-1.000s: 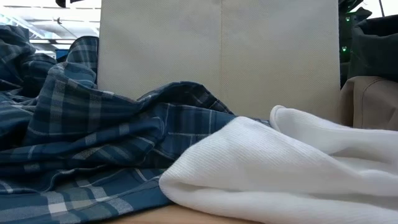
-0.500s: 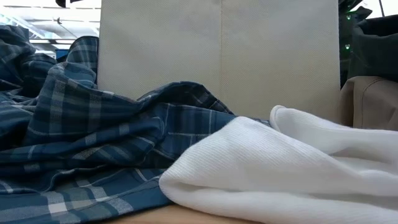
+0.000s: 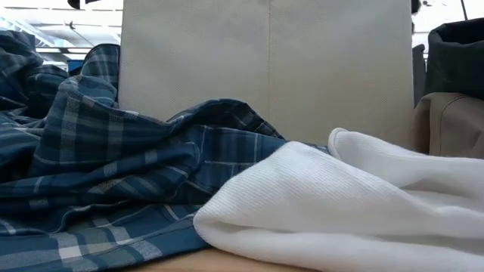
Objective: Sort clothes
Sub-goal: Put the top white sock into the laundry organizer, then put the white sock into the laundry organizer
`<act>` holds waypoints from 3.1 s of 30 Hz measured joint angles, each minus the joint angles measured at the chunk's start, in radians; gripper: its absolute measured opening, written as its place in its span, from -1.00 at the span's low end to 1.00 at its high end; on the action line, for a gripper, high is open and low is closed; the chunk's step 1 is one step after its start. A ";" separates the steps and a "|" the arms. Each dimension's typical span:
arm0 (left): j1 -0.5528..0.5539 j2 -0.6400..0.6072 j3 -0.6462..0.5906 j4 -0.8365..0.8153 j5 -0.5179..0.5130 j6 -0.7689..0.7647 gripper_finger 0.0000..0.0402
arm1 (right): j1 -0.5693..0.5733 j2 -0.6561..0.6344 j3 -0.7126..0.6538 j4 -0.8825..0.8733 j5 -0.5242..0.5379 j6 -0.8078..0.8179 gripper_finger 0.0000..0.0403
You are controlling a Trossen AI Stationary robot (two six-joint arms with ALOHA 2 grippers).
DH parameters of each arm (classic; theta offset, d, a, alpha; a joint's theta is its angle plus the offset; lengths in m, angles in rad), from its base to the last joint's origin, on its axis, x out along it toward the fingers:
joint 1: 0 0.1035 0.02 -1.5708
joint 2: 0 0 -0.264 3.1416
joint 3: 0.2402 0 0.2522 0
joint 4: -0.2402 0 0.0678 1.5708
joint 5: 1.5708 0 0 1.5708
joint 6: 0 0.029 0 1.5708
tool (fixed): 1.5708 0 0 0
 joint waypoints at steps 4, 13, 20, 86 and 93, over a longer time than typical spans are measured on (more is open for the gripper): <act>0.000 0.000 0.000 0.000 0.000 0.001 -0.34 | 0.031 -0.024 0.152 0.080 0.004 -0.032 -1.00; 0.000 0.000 0.000 0.000 -0.006 0.008 -0.34 | 0.131 -0.017 0.270 0.467 -0.001 -0.171 -1.00; 0.000 0.000 0.000 0.000 -0.006 0.008 -0.34 | 0.204 0.098 0.269 0.594 -0.004 -0.205 -1.00; -0.014 0.240 0.000 0.305 0.945 -0.002 -0.34 | 0.594 0.396 0.269 0.596 -0.042 0.028 -0.21; -0.099 0.650 0.219 0.273 0.935 0.054 -0.34 | 0.730 0.396 0.244 0.593 0.222 0.084 -0.21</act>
